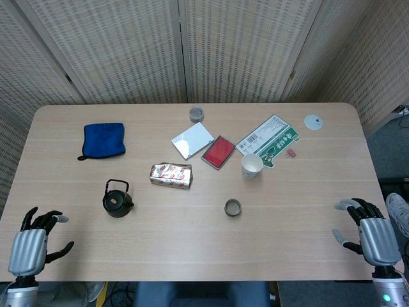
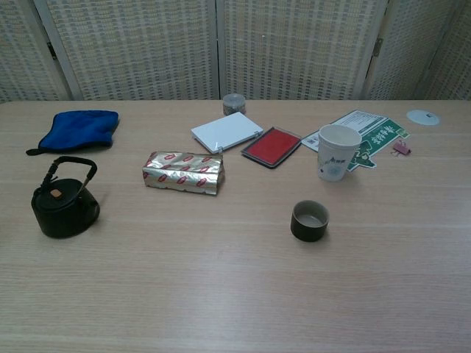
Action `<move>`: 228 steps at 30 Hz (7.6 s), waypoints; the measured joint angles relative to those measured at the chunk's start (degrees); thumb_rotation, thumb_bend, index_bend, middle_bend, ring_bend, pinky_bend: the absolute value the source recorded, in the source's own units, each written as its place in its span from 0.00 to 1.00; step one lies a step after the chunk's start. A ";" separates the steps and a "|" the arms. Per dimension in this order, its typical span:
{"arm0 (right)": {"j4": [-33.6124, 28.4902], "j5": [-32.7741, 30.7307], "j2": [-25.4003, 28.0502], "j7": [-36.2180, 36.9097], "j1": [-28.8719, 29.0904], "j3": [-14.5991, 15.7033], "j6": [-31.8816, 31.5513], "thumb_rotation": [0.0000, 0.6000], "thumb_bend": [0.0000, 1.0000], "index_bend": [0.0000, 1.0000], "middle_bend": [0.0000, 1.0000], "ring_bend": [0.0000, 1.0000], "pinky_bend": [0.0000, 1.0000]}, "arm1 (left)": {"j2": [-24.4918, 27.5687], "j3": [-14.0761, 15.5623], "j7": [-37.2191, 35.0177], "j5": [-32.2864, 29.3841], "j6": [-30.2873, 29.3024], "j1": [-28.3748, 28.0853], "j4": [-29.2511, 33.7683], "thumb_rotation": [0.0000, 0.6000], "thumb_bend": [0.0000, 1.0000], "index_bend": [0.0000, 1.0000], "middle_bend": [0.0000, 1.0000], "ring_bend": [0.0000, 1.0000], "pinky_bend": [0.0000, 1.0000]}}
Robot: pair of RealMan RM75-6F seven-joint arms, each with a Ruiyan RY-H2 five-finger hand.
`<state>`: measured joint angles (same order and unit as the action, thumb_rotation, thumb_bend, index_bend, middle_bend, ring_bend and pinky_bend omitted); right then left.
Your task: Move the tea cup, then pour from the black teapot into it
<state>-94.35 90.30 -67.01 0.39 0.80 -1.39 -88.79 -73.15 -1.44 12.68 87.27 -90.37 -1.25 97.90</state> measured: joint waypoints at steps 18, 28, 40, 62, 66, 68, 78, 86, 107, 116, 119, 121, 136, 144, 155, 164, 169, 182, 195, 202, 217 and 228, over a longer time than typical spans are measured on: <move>-2.22 0.97 1.93 -1.79 3.10 -0.07 4.83 1.00 0.12 0.35 0.30 0.20 0.25 | 0.14 0.02 0.69 0.60 -0.20 0.16 1.06 1.00 0.16 0.40 0.30 0.31 0.07; -5.86 0.71 1.47 -7.92 10.45 -1.17 15.49 1.00 0.09 0.31 0.30 0.20 0.25 | 0.41 -0.02 0.42 0.18 -0.41 0.54 0.86 1.00 0.16 0.40 0.30 0.31 0.07; -4.87 -4.99 -5.88 -14.11 20.92 -4.01 28.71 1.00 0.09 0.31 0.27 0.20 0.25 | 0.66 -0.03 -0.57 -0.17 -0.53 0.94 0.14 1.00 0.16 0.40 0.30 0.31 0.07; 5.31 -18.74 -19.54 -24.72 32.23 -5.81 39.24 1.00 0.09 0.30 0.26 0.19 0.25 | 0.08 -0.45 -2.04 -1.22 0.31 0.81 -1.82 1.00 0.16 0.40 0.30 0.31 0.07; 7.03 -20.11 -21.26 -25.34 33.63 -5.98 39.87 1.00 0.09 0.30 0.26 0.19 0.25 | 0.04 -0.51 -2.32 -1.42 0.37 0.83 -2.12 1.00 0.16 0.40 0.30 0.31 0.07; 8.01 -20.84 -22.16 -25.52 34.37 -6.13 40.19 1.00 0.09 0.30 0.26 0.19 0.25 | 0.06 -0.54 -2.44 -1.54 0.39 0.87 -2.23 1.00 0.16 0.40 0.30 0.31 0.07; 11.50 -24.59 -25.11 -26.93 37.50 -6.15 42.25 1.00 0.09 0.30 0.26 0.19 0.25 | 0.22 -0.60 -2.87 -1.90 0.56 0.94 -2.65 1.00 0.16 0.40 0.30 0.31 0.07; 13.55 -27.23 -26.85 -28.15 39.60 -6.05 43.24 1.00 0.13 0.30 0.28 0.19 0.25 | 0.37 -0.68 -3.00 -2.13 0.54 1.02 -2.82 1.00 0.16 0.40 0.30 0.31 0.07; 12.67 -30.61 -28.54 -30.91 45.60 -7.87 43.32 1.00 0.26 0.44 0.41 0.24 0.25 | 0.26 -0.80 -3.58 -2.55 0.46 1.25 -3.35 1.00 0.16 0.40 0.30 0.31 0.07; 13.17 -35.31 -31.81 -34.32 52.93 -10.93 46.12 1.00 0.26 0.44 0.41 0.24 0.25 | 0.43 -0.91 -3.12 -2.26 0.21 1.21 -3.04 1.00 0.16 0.40 0.30 0.31 0.07; 14.20 -38.14 -33.40 -36.06 55.62 -11.56 46.91 1.00 0.26 0.44 0.41 0.24 0.25 | 0.53 -0.96 -2.90 -2.22 0.27 1.13 -2.97 1.00 0.16 0.40 0.30 0.31 0.07; 15.13 -39.99 -34.58 -37.13 57.29 -11.88 47.30 1.00 0.26 0.44 0.41 0.24 0.25 | 0.59 -0.92 -2.77 -2.16 0.36 1.08 -2.89 1.00 0.16 0.40 0.30 0.31 0.07; 25.38 -50.64 -43.26 -41.54 67.54 -12.30 49.11 1.00 0.26 0.44 0.39 0.24 0.25 | 0.47 -0.75 -2.98 -2.52 -0.01 1.58 -3.07 1.00 0.16 0.40 0.30 0.31 0.07; 29.74 -52.92 -45.72 -42.06 70.43 -11.68 49.77 1.00 0.25 0.44 0.36 0.25 0.25 | 0.56 -0.73 -2.89 -2.78 -0.23 1.89 -3.20 1.00 0.16 0.40 0.30 0.31 0.07; 29.58 -52.99 -45.47 -41.44 70.89 -10.26 49.09 1.00 0.25 0.27 0.26 0.19 0.25 | 0.42 -0.67 -2.70 -2.74 -0.08 1.90 -3.10 1.00 0.16 0.40 0.30 0.31 0.07; 26.72 -51.69 -43.85 -40.73 70.53 -9.61 47.83 1.00 0.25 0.24 0.24 0.18 0.25 | 0.46 -0.64 -2.60 -2.49 0.11 1.76 -2.92 1.00 0.16 0.40 0.30 0.31 0.07; 23.32 -50.71 -41.62 -40.84 69.72 -9.00 45.82 1.00 0.25 0.24 0.24 0.18 0.25 | 0.60 -0.78 -2.78 -2.42 0.25 1.58 -2.91 1.00 0.16 0.40 0.30 0.31 0.07; 2.48 -43.40 -26.70 -40.37 60.16 -4.74 30.59 1.00 0.25 0.24 0.24 0.18 0.25 | 0.03 -1.52 -3.50 -2.02 2.04 -0.25 -3.72 1.00 0.16 0.40 0.30 0.31 0.07; -10.57 -28.29 -12.49 -35.24 44.16 3.55 13.22 1.00 0.25 0.24 0.24 0.18 0.25 | -0.87 -2.39 -4.05 -2.41 4.34 -2.47 -5.13 1.00 0.16 0.40 0.30 0.31 0.07; -13.77 -21.00 -6.33 -32.19 35.84 7.41 5.69 1.00 0.25 0.24 0.24 0.18 0.25 | -0.94 -2.74 -4.61 -2.32 5.59 -3.76 -5.19 1.00 0.16 0.40 0.30 0.31 0.07; -15.22 -12.75 3.02 -26.16 19.15 10.82 -6.80 1.00 0.25 0.24 0.24 0.18 0.25 | -0.37 -5.55 -10.72 -1.70 16.93 -13.39 -7.28 1.00 0.16 0.32 0.30 0.29 0.07; -14.20 -11.41 4.50 -23.87 14.57 7.53 -6.45 1.00 0.25 0.24 0.24 0.18 0.25 | -1.16 -8.13 -14.93 -4.60 32.27 -25.11 -11.70 0.42 0.16 0.29 0.30 0.28 0.07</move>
<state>-108.54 78.88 -62.50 -23.48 15.37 6.14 -95.24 -74.31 -9.58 -2.25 82.68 -58.10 -26.36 86.21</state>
